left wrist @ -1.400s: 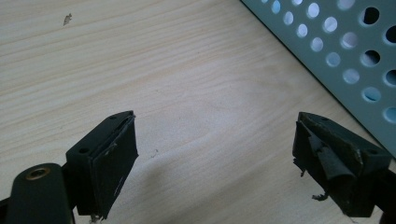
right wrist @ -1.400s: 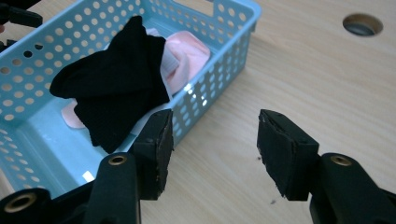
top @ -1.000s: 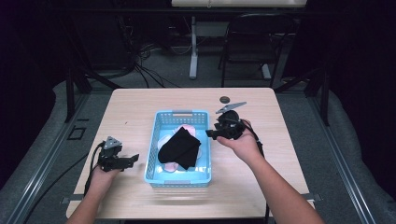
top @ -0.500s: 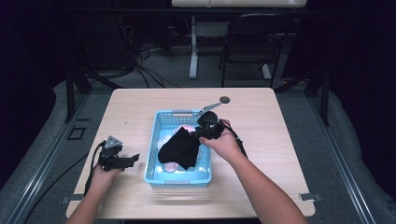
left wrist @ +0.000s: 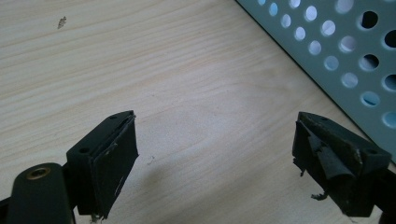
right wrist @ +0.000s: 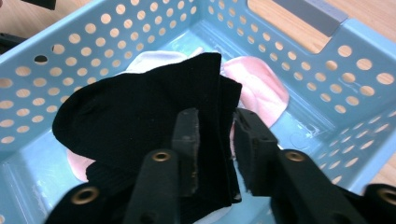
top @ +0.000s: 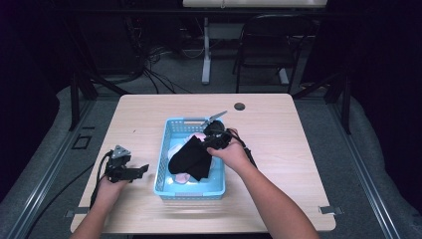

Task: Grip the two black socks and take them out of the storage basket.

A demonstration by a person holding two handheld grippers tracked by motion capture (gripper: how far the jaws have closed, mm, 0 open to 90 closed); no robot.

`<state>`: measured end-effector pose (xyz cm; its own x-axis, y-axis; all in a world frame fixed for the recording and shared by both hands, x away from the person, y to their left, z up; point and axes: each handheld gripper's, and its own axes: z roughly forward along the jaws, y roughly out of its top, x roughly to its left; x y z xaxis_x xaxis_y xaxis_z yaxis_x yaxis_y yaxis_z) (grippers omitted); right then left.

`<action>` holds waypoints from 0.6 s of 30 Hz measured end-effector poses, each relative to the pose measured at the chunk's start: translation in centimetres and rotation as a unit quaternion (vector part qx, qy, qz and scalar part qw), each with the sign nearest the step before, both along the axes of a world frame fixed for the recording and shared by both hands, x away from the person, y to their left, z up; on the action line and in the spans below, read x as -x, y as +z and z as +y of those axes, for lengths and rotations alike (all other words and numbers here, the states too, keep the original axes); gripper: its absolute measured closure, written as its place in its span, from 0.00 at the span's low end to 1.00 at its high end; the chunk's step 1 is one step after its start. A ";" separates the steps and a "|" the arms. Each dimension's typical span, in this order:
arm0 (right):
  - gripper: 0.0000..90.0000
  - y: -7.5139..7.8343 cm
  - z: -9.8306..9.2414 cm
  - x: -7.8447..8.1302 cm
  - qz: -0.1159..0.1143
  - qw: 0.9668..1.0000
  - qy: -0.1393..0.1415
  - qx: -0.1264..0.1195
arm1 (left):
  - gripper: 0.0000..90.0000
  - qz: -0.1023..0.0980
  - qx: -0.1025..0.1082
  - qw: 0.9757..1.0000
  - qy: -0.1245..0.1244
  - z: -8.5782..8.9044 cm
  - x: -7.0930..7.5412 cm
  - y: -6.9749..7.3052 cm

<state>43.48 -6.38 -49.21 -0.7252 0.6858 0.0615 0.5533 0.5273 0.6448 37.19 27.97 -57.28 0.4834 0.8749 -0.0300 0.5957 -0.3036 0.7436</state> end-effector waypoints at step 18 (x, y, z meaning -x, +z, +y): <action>0.97 0.3 0.2 0.4 0.020 0.999 0.025 -0.012 | 0.16 0.000 -0.002 1.000 0.000 0.0 0.0 0.0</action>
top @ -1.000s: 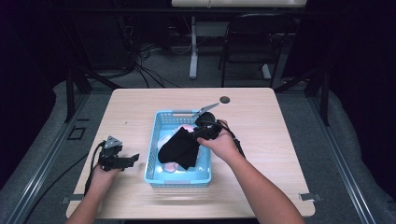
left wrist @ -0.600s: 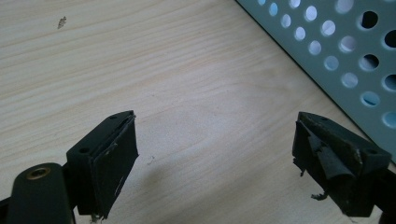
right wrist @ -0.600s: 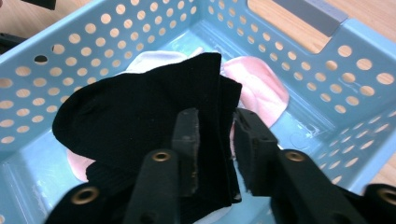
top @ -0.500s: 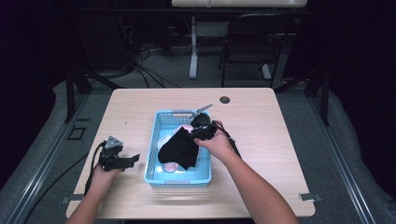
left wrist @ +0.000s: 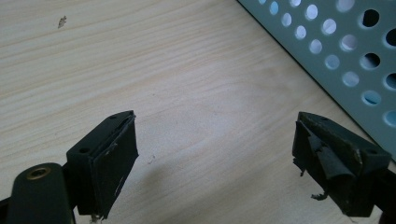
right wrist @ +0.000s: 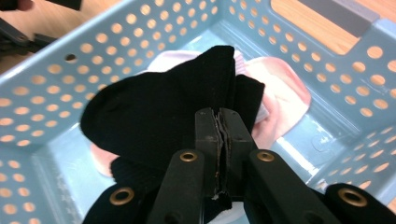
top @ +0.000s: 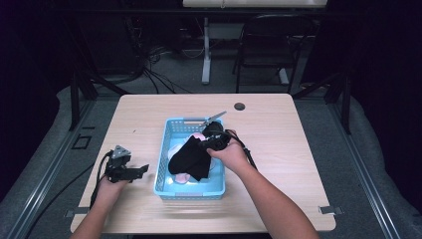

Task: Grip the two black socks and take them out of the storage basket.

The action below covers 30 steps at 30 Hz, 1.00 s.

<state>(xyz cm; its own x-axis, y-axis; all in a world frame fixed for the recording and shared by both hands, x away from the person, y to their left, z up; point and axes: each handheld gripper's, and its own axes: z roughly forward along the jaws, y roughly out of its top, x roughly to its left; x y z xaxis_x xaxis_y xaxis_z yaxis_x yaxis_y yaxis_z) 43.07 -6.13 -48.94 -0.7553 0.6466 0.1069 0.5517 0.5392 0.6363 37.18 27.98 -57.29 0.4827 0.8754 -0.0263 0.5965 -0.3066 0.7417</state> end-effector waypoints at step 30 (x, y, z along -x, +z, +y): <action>0.97 9.1 -1.5 3.6 -0.067 0.996 0.023 -0.060 | 0.16 -0.002 -0.003 1.000 0.001 0.0 0.0 0.0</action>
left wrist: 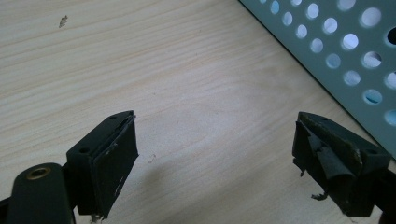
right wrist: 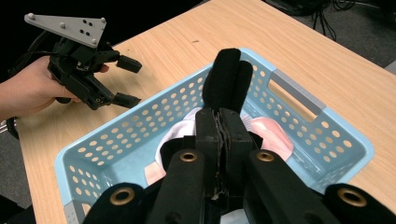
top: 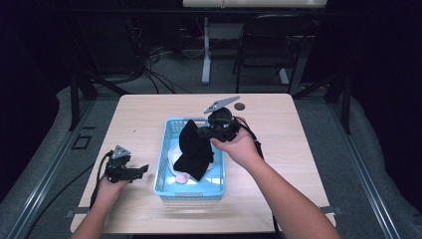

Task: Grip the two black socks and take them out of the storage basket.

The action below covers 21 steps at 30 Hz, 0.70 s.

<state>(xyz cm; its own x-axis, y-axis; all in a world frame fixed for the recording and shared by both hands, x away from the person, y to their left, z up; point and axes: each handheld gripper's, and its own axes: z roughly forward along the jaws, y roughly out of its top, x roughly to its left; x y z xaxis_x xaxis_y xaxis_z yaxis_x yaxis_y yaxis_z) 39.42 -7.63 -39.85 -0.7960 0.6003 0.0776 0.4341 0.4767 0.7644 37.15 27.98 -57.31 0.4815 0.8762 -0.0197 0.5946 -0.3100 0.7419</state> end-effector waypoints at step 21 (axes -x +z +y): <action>0.97 2.6 -4.2 2.4 -0.026 0.999 -0.014 -0.014 | 0.16 0.003 0.000 1.000 0.000 0.1 0.1 0.0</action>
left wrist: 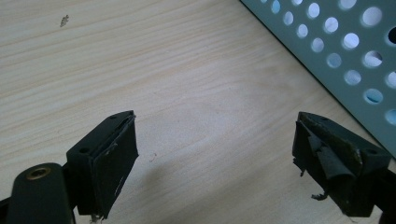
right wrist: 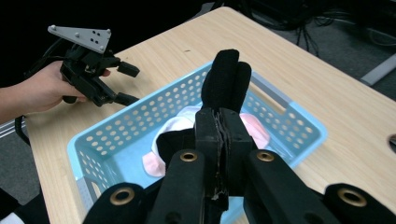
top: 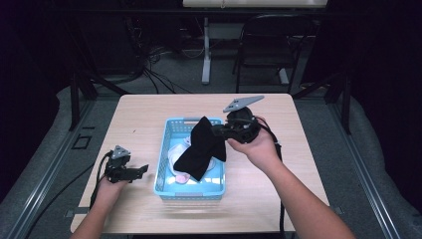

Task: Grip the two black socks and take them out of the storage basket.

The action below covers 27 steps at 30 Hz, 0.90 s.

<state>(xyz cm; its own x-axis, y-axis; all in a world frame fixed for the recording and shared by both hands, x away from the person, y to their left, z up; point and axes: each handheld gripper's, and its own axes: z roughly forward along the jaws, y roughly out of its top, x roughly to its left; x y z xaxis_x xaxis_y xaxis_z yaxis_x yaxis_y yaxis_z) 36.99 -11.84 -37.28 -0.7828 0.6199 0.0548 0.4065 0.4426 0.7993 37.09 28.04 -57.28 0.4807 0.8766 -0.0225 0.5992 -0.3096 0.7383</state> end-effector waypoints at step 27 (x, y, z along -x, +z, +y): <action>0.97 -1.9 -10.3 4.5 -0.019 0.995 -0.099 0.007 | 0.16 -0.002 0.001 1.000 0.004 -0.2 0.0 -0.2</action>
<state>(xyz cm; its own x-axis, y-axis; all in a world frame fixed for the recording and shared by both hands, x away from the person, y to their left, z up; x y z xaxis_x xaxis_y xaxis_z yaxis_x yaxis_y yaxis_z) 32.52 -22.16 -39.16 -0.6471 0.7622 0.0181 0.4565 0.3683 0.8099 37.06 27.89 -57.43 0.4731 0.8807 -0.0221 0.5991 -0.3032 0.7410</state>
